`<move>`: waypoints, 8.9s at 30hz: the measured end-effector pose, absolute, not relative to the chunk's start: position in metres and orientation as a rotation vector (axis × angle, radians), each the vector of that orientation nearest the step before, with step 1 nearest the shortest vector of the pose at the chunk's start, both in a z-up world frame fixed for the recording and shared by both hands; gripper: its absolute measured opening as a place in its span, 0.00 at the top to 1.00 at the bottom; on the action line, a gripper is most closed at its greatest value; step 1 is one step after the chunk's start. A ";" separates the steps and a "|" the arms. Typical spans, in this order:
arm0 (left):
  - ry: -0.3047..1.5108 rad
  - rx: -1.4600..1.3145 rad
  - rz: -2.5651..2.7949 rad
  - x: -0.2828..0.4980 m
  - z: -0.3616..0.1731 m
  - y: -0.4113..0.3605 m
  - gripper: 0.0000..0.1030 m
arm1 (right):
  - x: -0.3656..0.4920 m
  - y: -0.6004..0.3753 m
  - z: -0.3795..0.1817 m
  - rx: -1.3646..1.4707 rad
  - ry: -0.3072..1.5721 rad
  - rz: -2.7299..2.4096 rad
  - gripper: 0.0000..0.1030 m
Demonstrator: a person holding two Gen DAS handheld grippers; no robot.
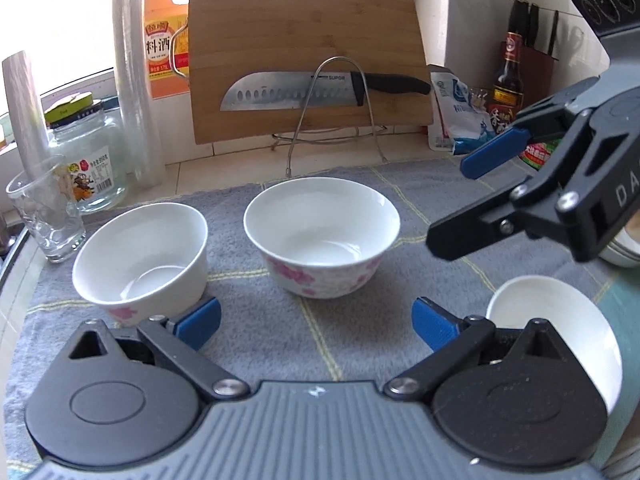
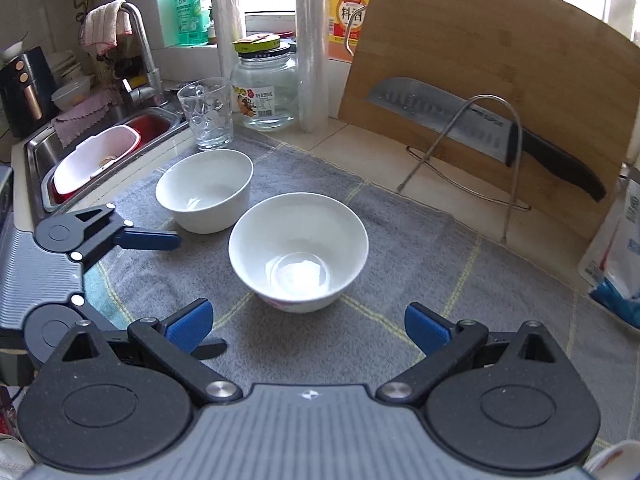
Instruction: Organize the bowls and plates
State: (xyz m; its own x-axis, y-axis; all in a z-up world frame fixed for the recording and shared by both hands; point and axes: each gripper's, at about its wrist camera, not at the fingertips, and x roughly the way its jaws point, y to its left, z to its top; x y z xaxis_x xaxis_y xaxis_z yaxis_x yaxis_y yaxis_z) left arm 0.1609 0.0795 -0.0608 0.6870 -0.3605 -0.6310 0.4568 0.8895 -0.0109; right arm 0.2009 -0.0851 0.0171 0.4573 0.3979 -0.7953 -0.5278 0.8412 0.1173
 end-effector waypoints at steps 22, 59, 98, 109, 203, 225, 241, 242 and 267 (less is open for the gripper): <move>0.667 0.183 -0.483 0.199 -0.072 0.058 0.13 | 0.269 -0.070 -0.013 -0.104 0.990 0.689 0.06; 0.690 0.218 -0.525 0.194 -0.063 0.056 0.17 | 0.284 -0.074 -0.018 0.013 1.059 0.681 0.30; 0.621 0.261 -0.590 0.094 -0.011 0.035 0.17 | 0.176 -0.115 0.052 0.077 0.961 0.670 0.30; 0.634 0.265 -0.629 0.071 -0.010 0.029 0.17 | 0.147 -0.127 0.053 0.100 0.964 0.648 0.30; 0.661 0.214 -0.369 0.106 -0.021 0.141 0.03 | 0.162 -0.051 0.054 -0.090 0.915 0.634 0.00; 0.673 0.117 -0.308 0.191 -0.064 0.174 0.04 | 0.265 0.044 0.032 -0.196 0.997 0.767 0.00; 0.676 0.096 -0.343 0.213 -0.071 0.175 0.05 | 0.317 0.065 -0.004 -0.170 1.069 0.799 0.09; 0.672 0.095 -0.345 0.213 -0.071 0.175 0.05 | 0.320 0.065 -0.006 -0.161 1.070 0.797 0.11; 0.657 0.092 -0.365 0.216 -0.068 0.176 0.10 | 0.338 0.073 -0.021 -0.100 1.113 0.835 0.29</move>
